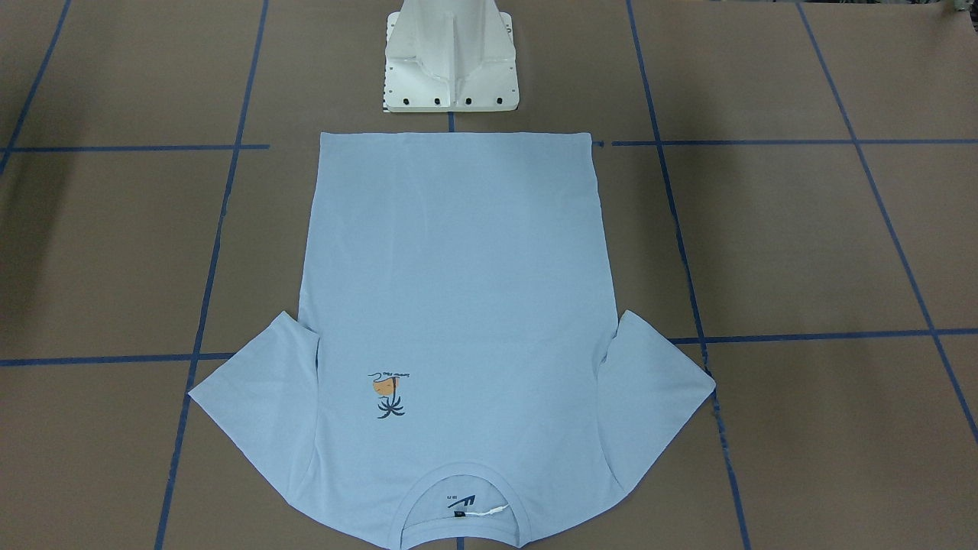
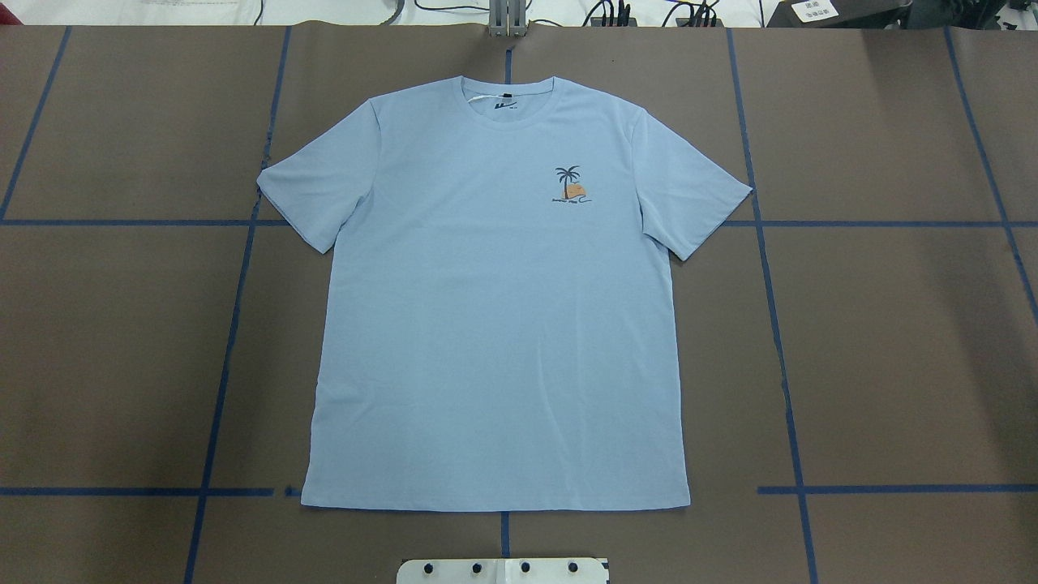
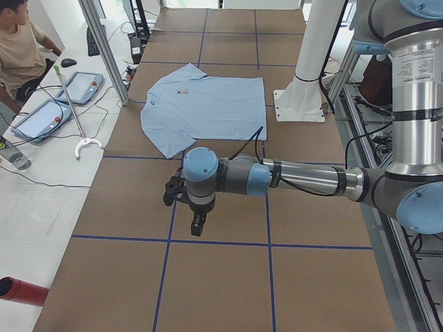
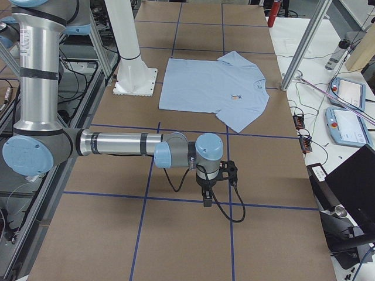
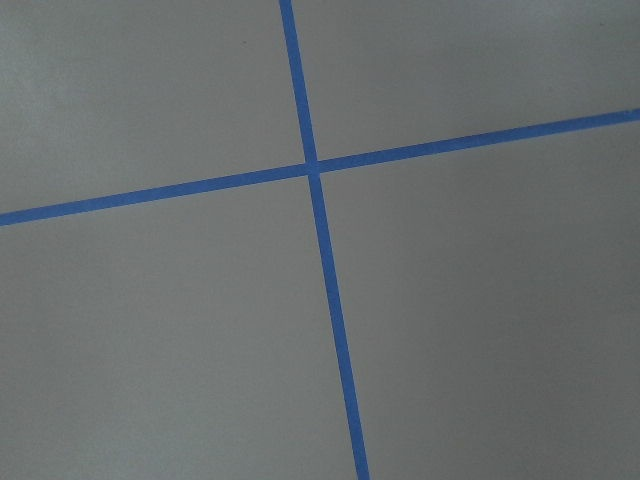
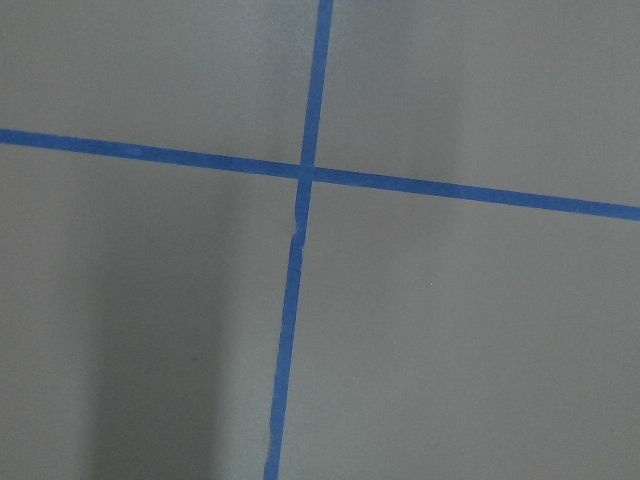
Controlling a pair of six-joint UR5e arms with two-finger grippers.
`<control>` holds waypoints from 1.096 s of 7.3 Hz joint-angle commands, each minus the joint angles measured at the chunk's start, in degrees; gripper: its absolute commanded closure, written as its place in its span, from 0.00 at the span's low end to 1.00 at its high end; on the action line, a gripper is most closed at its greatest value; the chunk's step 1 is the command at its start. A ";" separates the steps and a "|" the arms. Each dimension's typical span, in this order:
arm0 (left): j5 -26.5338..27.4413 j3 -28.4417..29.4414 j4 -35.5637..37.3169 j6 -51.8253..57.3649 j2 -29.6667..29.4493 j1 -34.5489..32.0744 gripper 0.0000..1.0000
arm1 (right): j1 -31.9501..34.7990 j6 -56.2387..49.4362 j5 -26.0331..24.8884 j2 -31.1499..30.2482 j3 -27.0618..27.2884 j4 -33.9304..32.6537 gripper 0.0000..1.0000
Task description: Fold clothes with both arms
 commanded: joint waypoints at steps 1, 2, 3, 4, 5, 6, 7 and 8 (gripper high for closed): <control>-0.10 -2.37 -3.50 0.19 -0.48 -0.02 0.00 | -2.96 0.20 0.03 0.72 0.26 9.97 0.00; 0.08 -2.22 -11.71 0.19 -0.48 -0.02 0.00 | -3.15 0.20 -0.31 0.73 0.00 19.45 0.00; 0.43 -0.74 -21.89 -0.33 -1.78 0.06 0.00 | -3.16 0.38 -0.93 0.81 -0.35 25.72 0.00; 0.43 1.63 -31.65 -0.42 -2.84 -0.02 0.00 | -3.16 0.55 -1.02 1.25 -1.13 27.78 0.00; 0.25 5.04 -37.57 -0.34 -3.37 -0.02 0.00 | -3.16 2.90 -0.93 3.25 -2.71 28.06 0.00; 0.34 7.08 -42.51 -0.42 -3.38 0.06 0.00 | -3.68 4.49 -2.24 5.54 -3.33 27.72 0.00; 0.34 8.84 -45.25 -0.42 -3.64 -0.02 0.00 | -3.86 7.29 -2.60 10.69 -9.52 28.15 0.00; 0.34 8.86 -45.45 -0.51 -3.81 0.06 0.00 | -3.95 7.84 -1.21 15.27 -12.97 28.42 0.00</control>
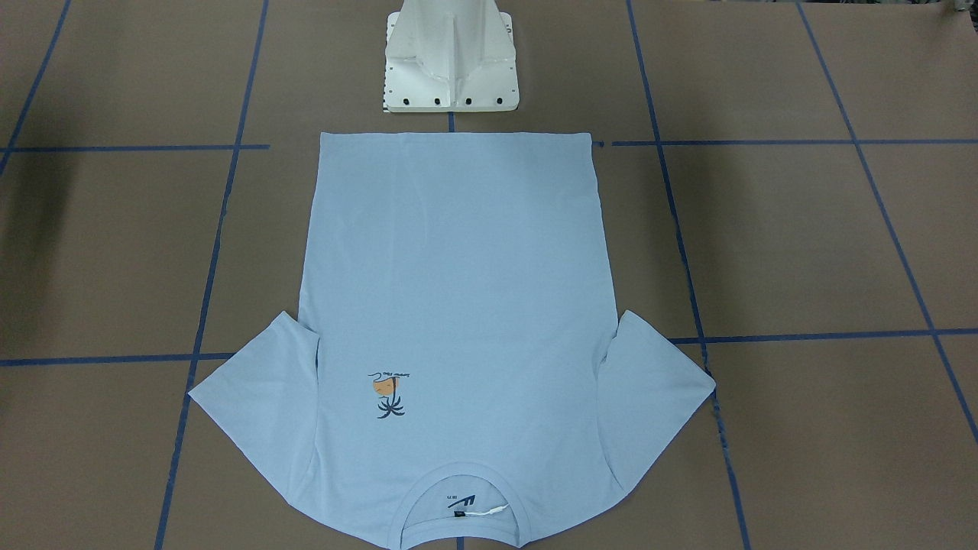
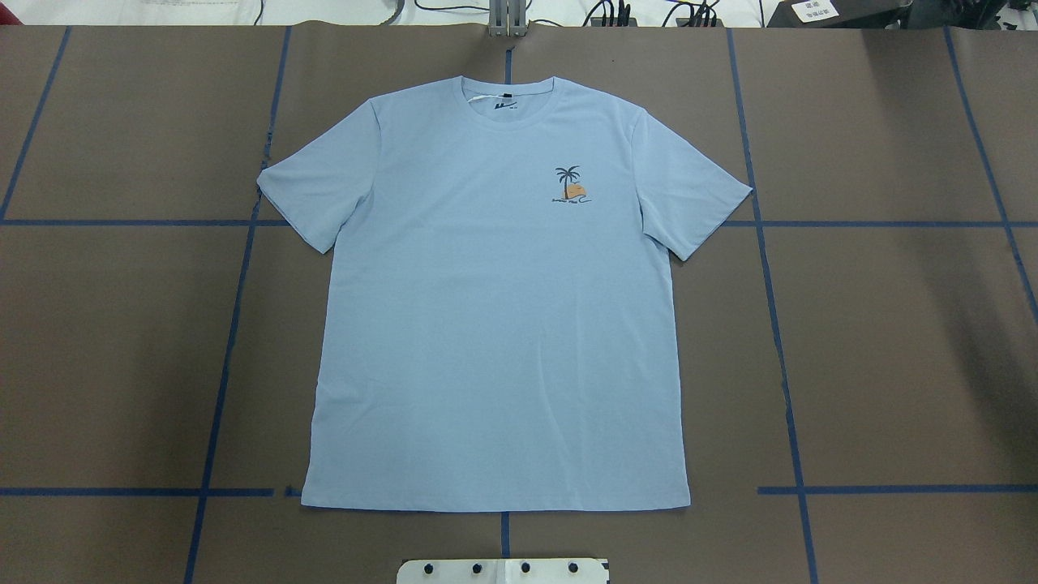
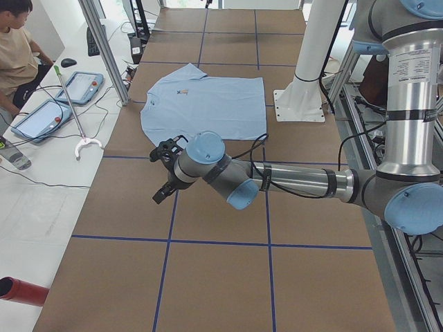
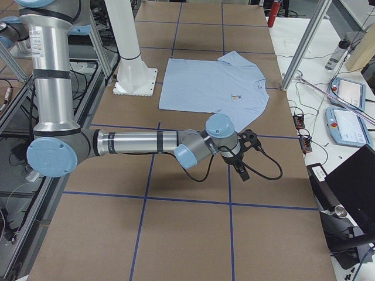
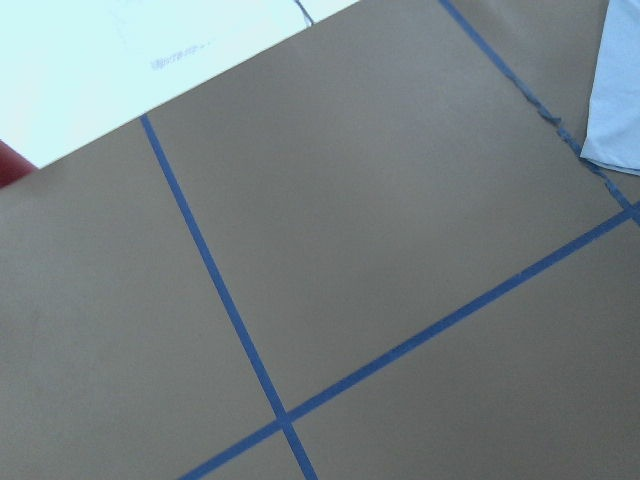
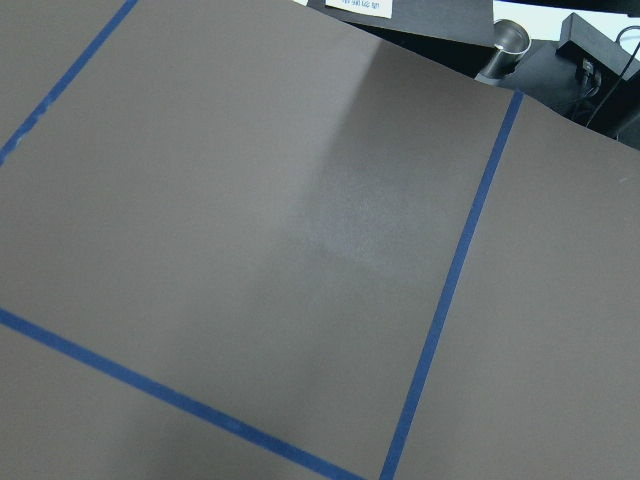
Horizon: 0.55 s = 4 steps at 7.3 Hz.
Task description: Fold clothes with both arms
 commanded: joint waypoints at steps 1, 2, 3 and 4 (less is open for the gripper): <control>-0.08 0.80 -2.36 -3.21 -0.35 0.05 0.00 | -1.68 3.61 1.66 8.23 -6.02 0.40 0.00; -0.08 0.80 -4.01 -6.11 -0.35 -0.04 0.00 | -5.52 14.42 1.85 9.65 -4.73 0.75 0.00; -0.08 0.80 -4.81 -6.75 -0.35 -0.04 0.00 | -10.69 26.80 1.06 14.36 -5.23 1.36 0.00; -0.25 0.63 -4.82 -6.76 -0.27 -0.04 0.00 | -15.01 36.32 -2.16 17.97 -5.24 1.37 0.00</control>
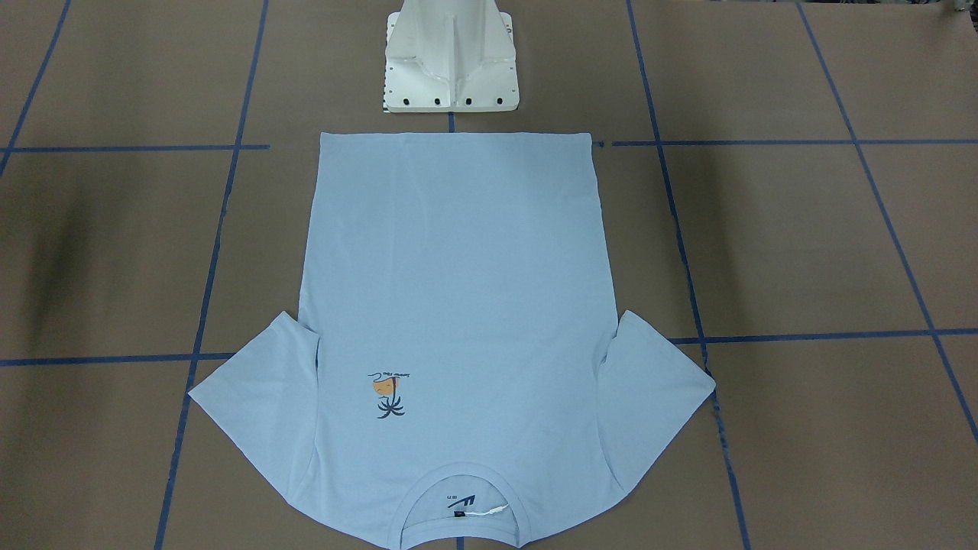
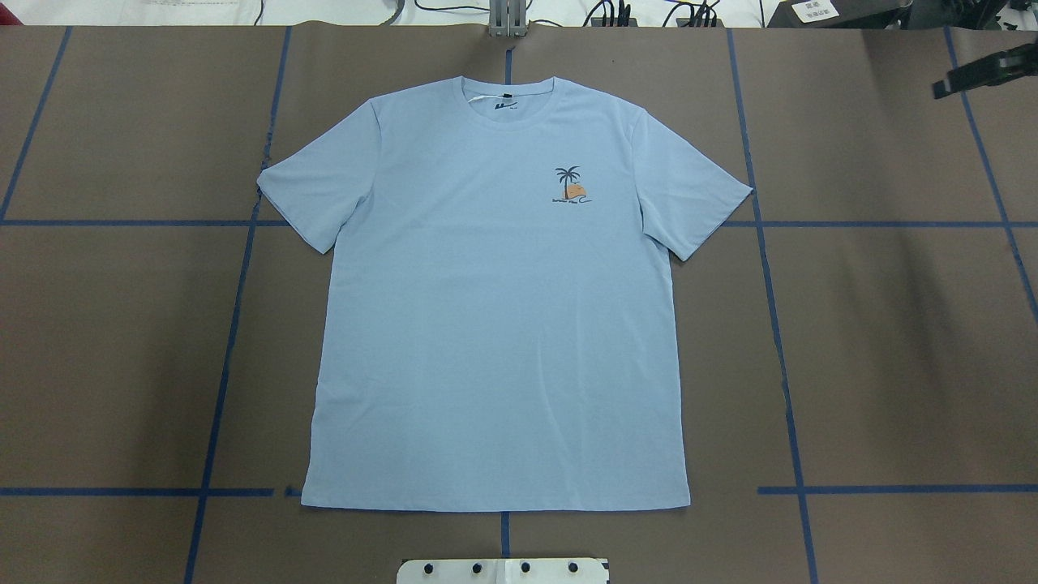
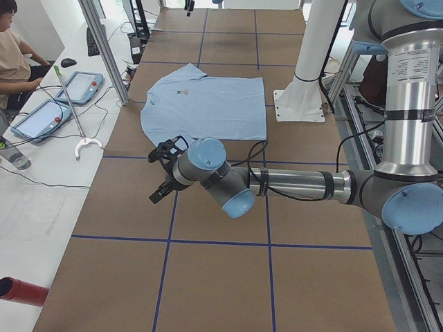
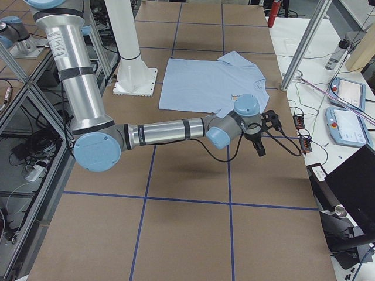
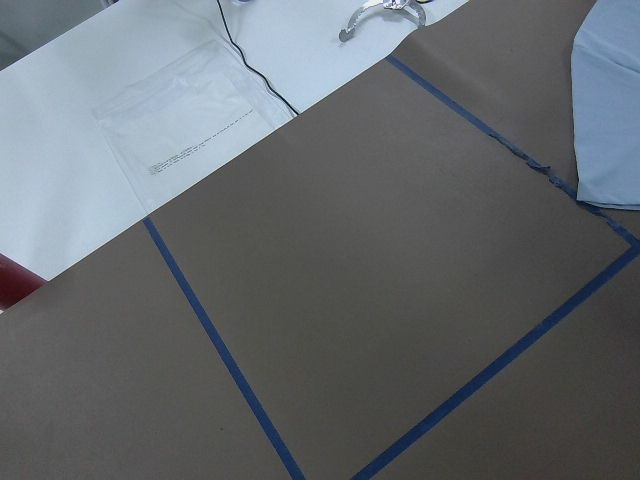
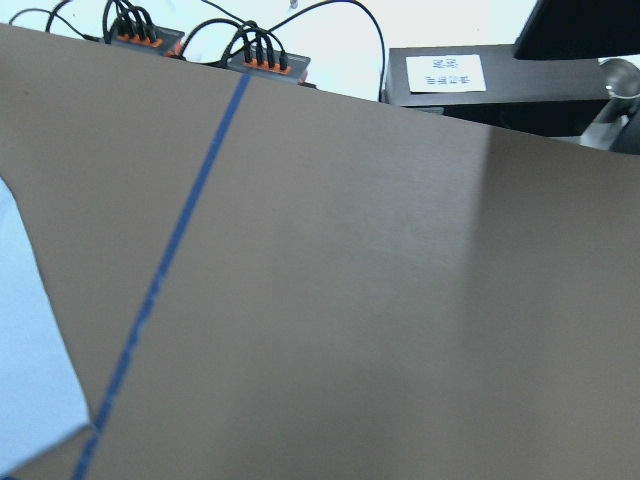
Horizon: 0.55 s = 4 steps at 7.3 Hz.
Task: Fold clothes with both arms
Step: 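Move the right gripper in toward the shirt's shoulder farthest from the robot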
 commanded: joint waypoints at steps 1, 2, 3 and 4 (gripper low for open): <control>-0.31 -0.13 -0.75 -0.66 0.15 -0.01 0.00 | -10.63 20.60 -8.73 6.67 -0.06 1.74 0.02; -0.39 -0.39 -1.36 -0.57 0.50 -0.01 0.00 | -15.91 26.94 -15.06 6.95 -0.93 6.80 0.08; -0.40 -0.39 -1.37 -0.57 0.50 -0.01 0.00 | -20.05 30.31 -20.26 7.39 -2.68 9.37 0.15; -0.40 -0.39 -1.46 -0.57 0.50 -0.01 0.00 | -22.53 30.43 -23.53 7.40 -4.69 10.88 0.30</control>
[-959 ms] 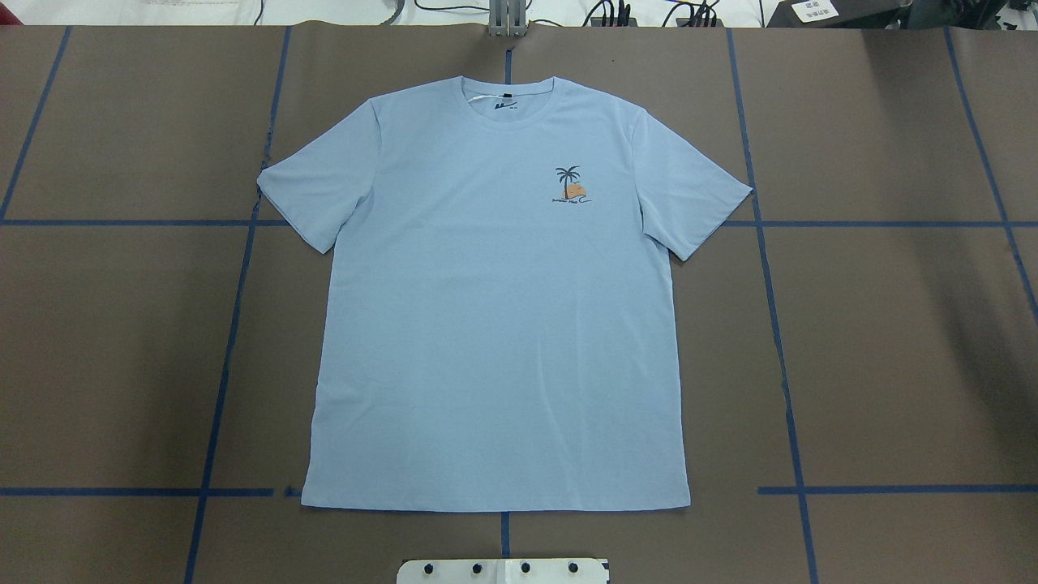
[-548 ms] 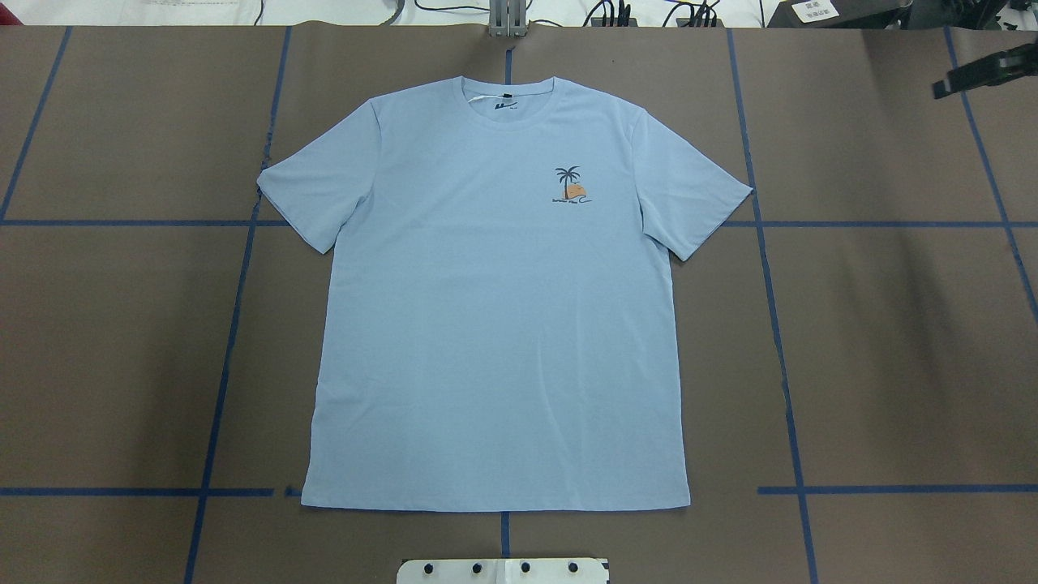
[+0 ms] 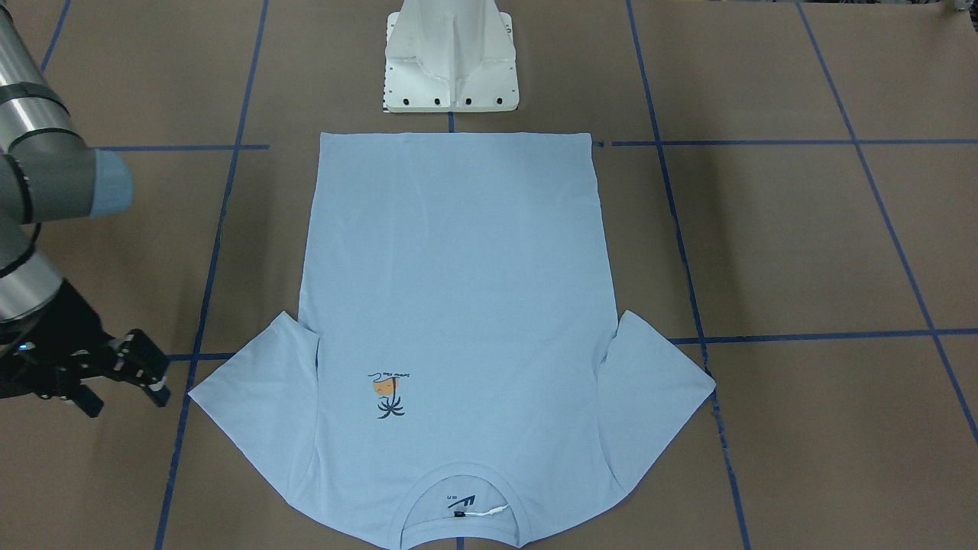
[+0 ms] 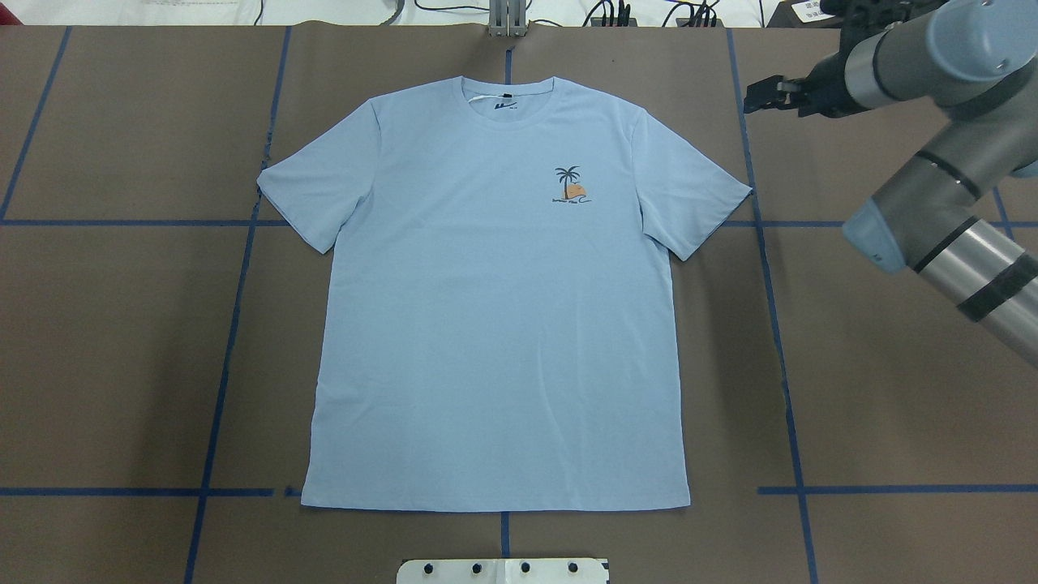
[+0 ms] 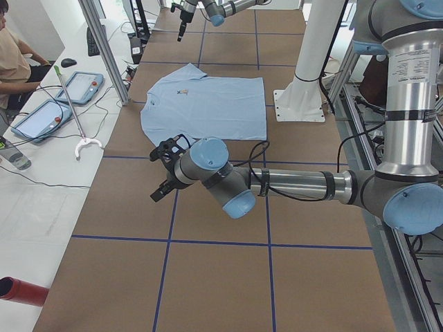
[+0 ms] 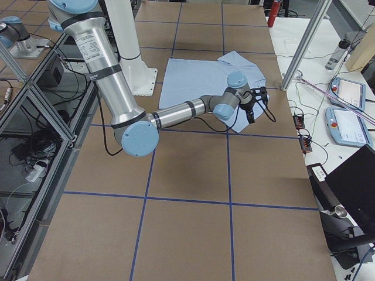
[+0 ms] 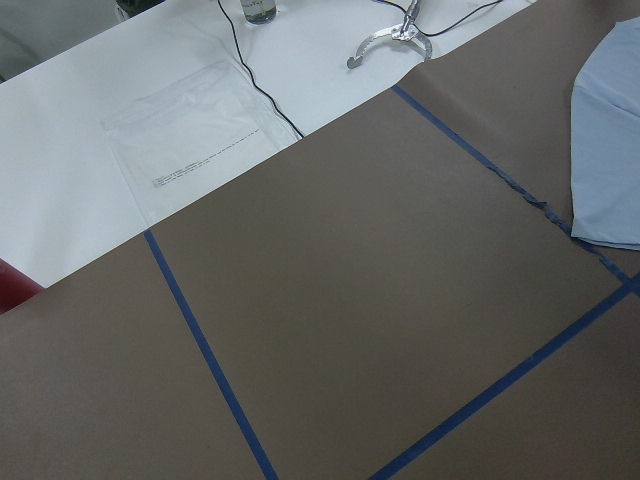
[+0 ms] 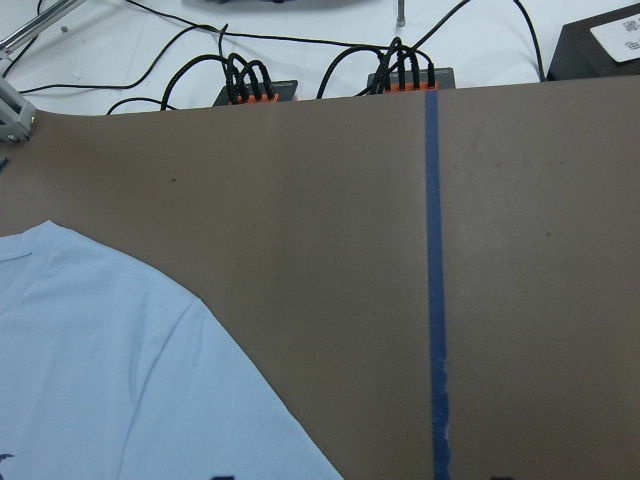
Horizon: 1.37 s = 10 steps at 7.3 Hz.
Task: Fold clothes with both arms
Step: 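Move the right gripper in toward the shirt's shoulder farthest from the robot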
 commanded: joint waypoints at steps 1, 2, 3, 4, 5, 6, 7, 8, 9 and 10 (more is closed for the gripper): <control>-0.02 -0.22 -0.16 0.00 0.23 -0.09 0.00 | -5.67 2.49 -7.21 0.16 -5.10 5.04 0.34; -0.02 -0.22 -0.16 0.00 0.23 0.00 0.00 | -6.04 2.23 -7.66 -0.10 -7.13 6.46 0.35; -0.02 -0.22 -0.16 0.00 0.23 -0.09 0.00 | -6.13 2.05 -7.67 -0.80 -7.15 6.47 0.35; -0.02 -0.22 -0.16 0.00 0.32 0.00 0.00 | -6.30 2.05 -7.84 -1.51 -7.33 6.47 0.36; -0.02 -0.22 -0.16 0.00 0.32 0.00 0.00 | -7.09 2.22 -9.24 -1.60 -7.59 6.47 0.36; -0.02 -0.22 -0.16 0.00 0.32 -0.09 0.00 | -7.88 2.40 -10.38 -1.60 -7.59 6.47 0.36; -0.02 -0.22 -0.16 0.00 0.32 -0.09 0.00 | -8.23 2.58 -10.39 -1.60 -7.59 6.47 0.38; -0.02 -0.22 -0.16 0.00 0.32 0.00 0.00 | -8.50 2.58 -10.39 -1.69 -7.59 6.47 0.40; -0.02 -0.22 -0.16 0.00 0.32 0.00 0.00 | -8.50 2.67 -10.39 -1.69 -7.59 6.47 0.41; -0.02 -0.22 -0.16 0.00 0.32 0.00 0.00 | -8.59 2.67 -10.39 -1.86 -7.59 6.47 0.41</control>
